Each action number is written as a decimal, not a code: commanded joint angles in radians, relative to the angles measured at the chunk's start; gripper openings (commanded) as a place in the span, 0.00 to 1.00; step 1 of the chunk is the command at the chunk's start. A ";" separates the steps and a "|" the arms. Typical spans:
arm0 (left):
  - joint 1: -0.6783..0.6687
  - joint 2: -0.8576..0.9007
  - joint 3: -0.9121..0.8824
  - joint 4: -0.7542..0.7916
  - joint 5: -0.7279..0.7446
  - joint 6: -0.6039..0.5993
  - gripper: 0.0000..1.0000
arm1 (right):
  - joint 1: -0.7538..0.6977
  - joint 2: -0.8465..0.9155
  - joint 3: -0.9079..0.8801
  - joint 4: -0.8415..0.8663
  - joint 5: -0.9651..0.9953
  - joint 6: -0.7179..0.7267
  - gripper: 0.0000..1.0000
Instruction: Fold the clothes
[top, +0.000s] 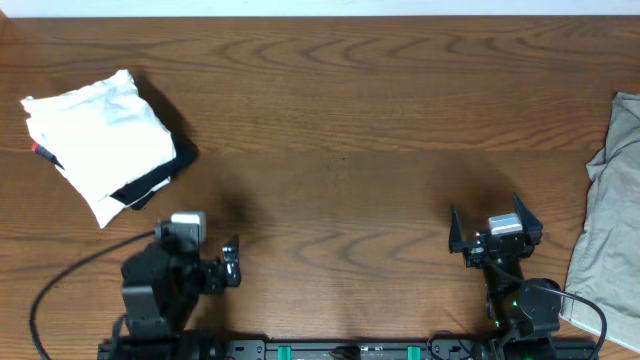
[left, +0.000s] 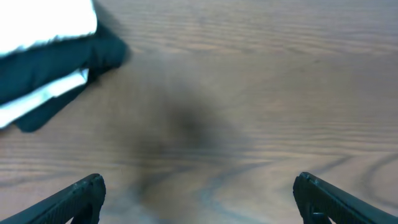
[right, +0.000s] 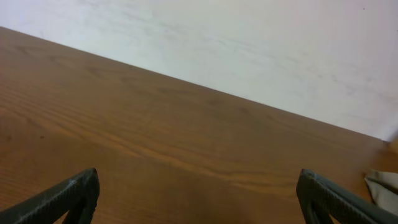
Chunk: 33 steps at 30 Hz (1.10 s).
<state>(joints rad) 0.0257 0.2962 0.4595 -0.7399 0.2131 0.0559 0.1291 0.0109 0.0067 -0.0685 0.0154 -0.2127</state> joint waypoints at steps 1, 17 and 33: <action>0.001 -0.111 -0.089 0.014 -0.039 0.021 0.98 | -0.021 -0.006 -0.001 -0.005 -0.005 -0.009 0.99; 0.001 -0.294 -0.436 0.766 -0.043 0.068 0.98 | -0.021 -0.006 -0.001 -0.005 -0.005 -0.009 0.99; 0.001 -0.295 -0.455 0.685 -0.042 0.067 0.98 | -0.020 -0.006 -0.001 -0.005 -0.005 -0.009 0.99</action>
<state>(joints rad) 0.0257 0.0109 0.0216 -0.0212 0.1684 0.1089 0.1291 0.0109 0.0071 -0.0689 0.0151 -0.2131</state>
